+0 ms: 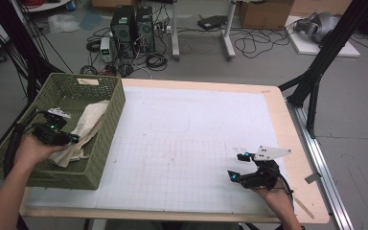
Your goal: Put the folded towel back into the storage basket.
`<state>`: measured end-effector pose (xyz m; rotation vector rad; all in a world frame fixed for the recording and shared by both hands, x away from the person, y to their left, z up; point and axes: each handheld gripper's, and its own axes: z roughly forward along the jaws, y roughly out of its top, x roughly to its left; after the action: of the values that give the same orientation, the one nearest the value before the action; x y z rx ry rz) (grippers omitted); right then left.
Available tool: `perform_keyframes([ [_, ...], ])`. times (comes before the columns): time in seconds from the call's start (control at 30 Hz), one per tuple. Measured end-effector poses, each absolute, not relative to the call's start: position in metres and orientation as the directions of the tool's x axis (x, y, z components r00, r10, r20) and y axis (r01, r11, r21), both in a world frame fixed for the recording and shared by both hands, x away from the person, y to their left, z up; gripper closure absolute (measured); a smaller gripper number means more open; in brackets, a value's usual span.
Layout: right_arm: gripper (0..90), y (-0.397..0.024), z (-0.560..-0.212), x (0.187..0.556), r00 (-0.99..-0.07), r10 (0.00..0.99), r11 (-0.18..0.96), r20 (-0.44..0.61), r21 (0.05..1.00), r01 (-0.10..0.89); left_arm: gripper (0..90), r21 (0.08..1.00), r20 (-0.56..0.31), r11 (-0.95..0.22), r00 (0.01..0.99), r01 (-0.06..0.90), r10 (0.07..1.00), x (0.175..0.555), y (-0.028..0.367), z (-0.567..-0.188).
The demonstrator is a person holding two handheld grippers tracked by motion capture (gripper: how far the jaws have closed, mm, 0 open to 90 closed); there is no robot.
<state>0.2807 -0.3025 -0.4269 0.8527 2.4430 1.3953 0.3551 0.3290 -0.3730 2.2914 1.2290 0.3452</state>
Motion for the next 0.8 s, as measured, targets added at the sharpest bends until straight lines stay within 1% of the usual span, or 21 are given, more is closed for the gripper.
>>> perform_keyframes([
  [0.07, 21.6, -0.302, -0.427, 0.28, -0.813, 0.573, 0.389, 0.105, 0.838, 0.383, 84.9, 0.577, -0.004, -0.49, 0.602, 0.654, 0.799, 0.354, 0.33, -0.372],
  [0.17, 21.6, -0.302, -0.427, 0.28, -0.813, 0.572, 0.386, 0.11, 0.839, 0.385, 74.4, 0.583, 0.013, -0.521, 0.634, 0.624, 0.773, 0.352, 0.328, -0.371],
  [0.2, 21.6, -0.303, -0.426, 0.28, -0.811, 0.574, 0.384, 0.113, 0.837, 0.389, 71.2, 0.574, 0.022, -0.529, 0.635, 0.625, 0.773, 0.351, 0.327, -0.371],
  [0.3, 21.6, -0.303, -0.427, 0.28, -0.813, 0.573, 0.386, 0.109, 0.839, 0.384, 61.1, 0.522, 0.043, -0.527, 0.596, 0.671, 0.802, 0.351, 0.332, -0.369],
  [0.33, 21.6, -0.303, -0.427, 0.28, -0.812, 0.574, 0.386, 0.11, 0.838, 0.386, 60.6, 0.518, 0.056, -0.531, 0.593, 0.67, 0.803, 0.351, 0.334, -0.369],
  [0.4, 21.6, -0.302, -0.427, 0.28, -0.813, 0.572, 0.387, 0.109, 0.838, 0.385, 57.1, 0.516, 0.042, -0.517, 0.583, 0.683, 0.811, 0.348, 0.341, -0.367],
  [0.47, 21.6, -0.302, -0.427, 0.281, -0.814, 0.571, 0.389, 0.109, 0.837, 0.385, 56.4, 0.497, 0.029, -0.52, 0.585, 0.695, 0.81, 0.347, 0.345, -0.367],
  [0.57, 21.6, -0.301, -0.428, 0.281, -0.813, 0.572, 0.391, 0.109, 0.835, 0.387, 57.2, 0.456, -0.016, -0.521, 0.591, 0.722, 0.806, 0.346, 0.349, -0.373],
  [0.63, 21.6, -0.301, -0.428, 0.281, -0.814, 0.571, 0.394, 0.108, 0.834, 0.386, 59.7, 0.424, -0.023, -0.529, 0.593, 0.735, 0.805, 0.348, 0.347, -0.378],
  [0.67, 21.6, -0.3, -0.428, 0.281, -0.814, 0.571, 0.395, 0.106, 0.834, 0.385, 64.7, 0.413, -0.032, -0.537, 0.601, 0.735, 0.798, 0.349, 0.346, -0.38],
  [0.73, 21.6, -0.301, -0.427, 0.28, -0.813, 0.573, 0.393, 0.107, 0.835, 0.387, 75.8, 0.393, -0.011, -0.569, 0.623, 0.722, 0.782, 0.35, 0.341, -0.385],
  [0.77, 21.6, -0.301, -0.427, 0.28, -0.812, 0.575, 0.392, 0.106, 0.835, 0.386, 85.0, 0.388, -0.011, -0.57, 0.623, 0.724, 0.782, 0.35, 0.341, -0.385],
  [0.8, 21.6, -0.301, -0.427, 0.28, -0.812, 0.574, 0.391, 0.107, 0.835, 0.386, 86.5, 0.397, -0.013, -0.559, 0.613, 0.728, 0.79, 0.35, 0.341, -0.384],
])
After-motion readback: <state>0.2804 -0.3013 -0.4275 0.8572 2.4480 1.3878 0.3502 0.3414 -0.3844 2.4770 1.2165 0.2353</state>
